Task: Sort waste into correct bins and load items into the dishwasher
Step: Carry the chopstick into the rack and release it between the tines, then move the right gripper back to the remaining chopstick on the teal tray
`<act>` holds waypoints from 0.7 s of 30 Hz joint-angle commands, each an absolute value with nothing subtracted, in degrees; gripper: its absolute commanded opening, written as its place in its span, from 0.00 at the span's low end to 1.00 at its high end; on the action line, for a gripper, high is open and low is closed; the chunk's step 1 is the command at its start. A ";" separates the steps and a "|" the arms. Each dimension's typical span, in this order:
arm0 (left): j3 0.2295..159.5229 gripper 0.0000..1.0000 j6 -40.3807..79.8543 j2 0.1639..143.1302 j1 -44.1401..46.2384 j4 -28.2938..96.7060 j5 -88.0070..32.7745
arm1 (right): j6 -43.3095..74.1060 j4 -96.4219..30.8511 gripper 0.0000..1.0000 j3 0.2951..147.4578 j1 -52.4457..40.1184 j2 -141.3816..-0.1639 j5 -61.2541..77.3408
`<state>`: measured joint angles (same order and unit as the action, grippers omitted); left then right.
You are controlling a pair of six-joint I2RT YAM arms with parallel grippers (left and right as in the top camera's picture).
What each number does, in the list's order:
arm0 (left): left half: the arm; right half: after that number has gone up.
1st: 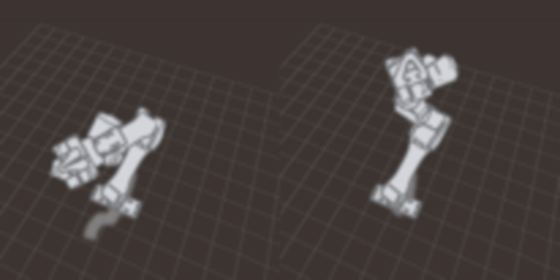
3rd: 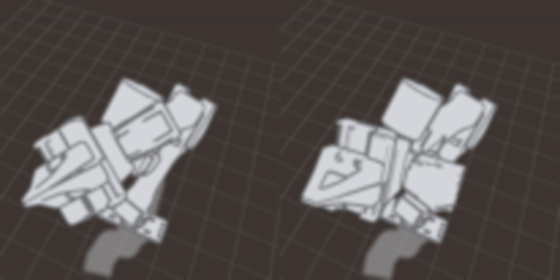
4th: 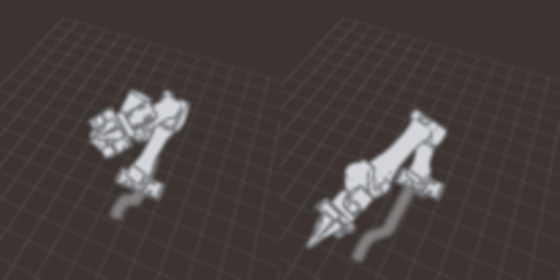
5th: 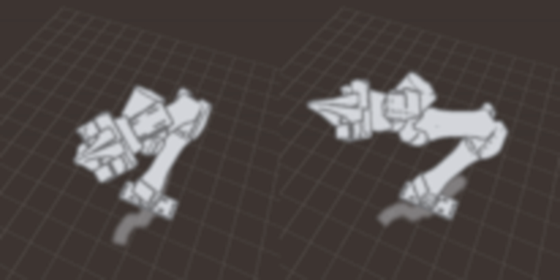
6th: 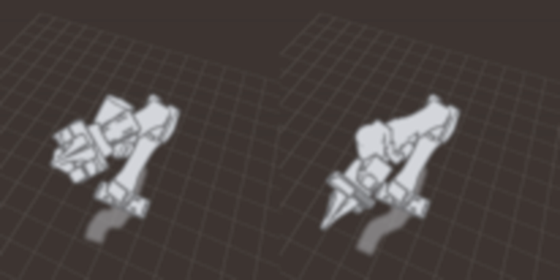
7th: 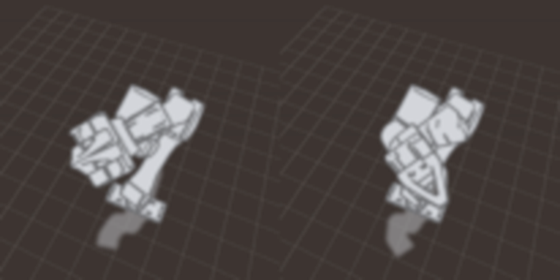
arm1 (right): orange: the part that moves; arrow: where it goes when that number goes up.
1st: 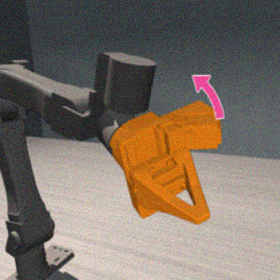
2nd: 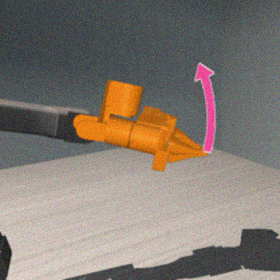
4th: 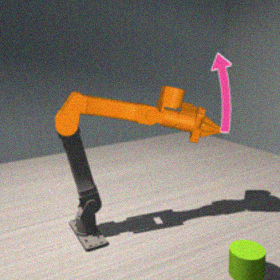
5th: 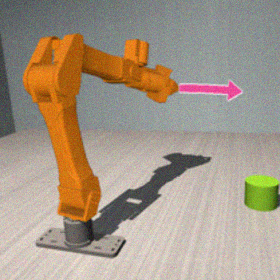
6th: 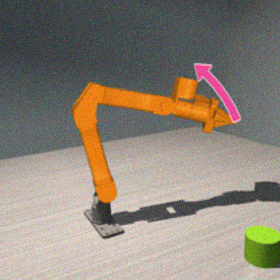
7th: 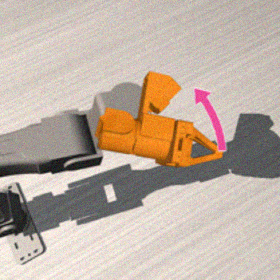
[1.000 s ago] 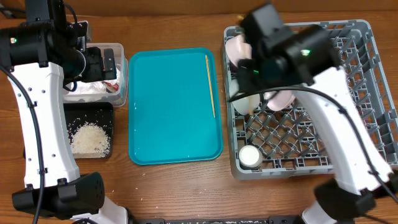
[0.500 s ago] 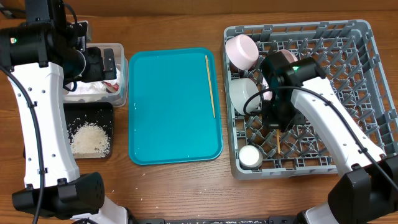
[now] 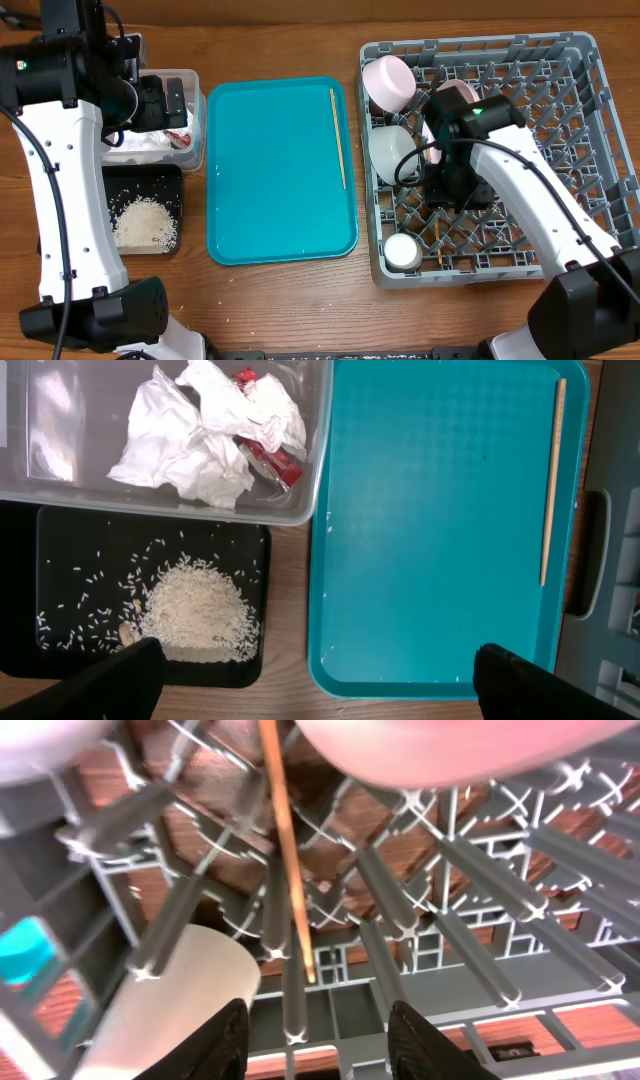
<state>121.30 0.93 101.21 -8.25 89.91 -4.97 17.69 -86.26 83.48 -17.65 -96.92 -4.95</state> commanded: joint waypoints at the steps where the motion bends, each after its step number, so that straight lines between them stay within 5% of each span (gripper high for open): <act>1: 122.21 1.00 0.19 100.05 -8.23 89.76 -5.56 | 17.52 -85.38 0.46 91.22 -17.65 -95.68 -0.91; 10: 122.21 1.00 0.19 100.05 -8.23 89.76 -5.56 | 20.62 -68.60 0.59 97.12 -27.53 -98.63 5.98; 21: 122.21 1.00 0.19 100.05 -8.23 89.76 -5.56 | 20.95 -54.87 0.62 97.17 -37.08 -114.43 -7.70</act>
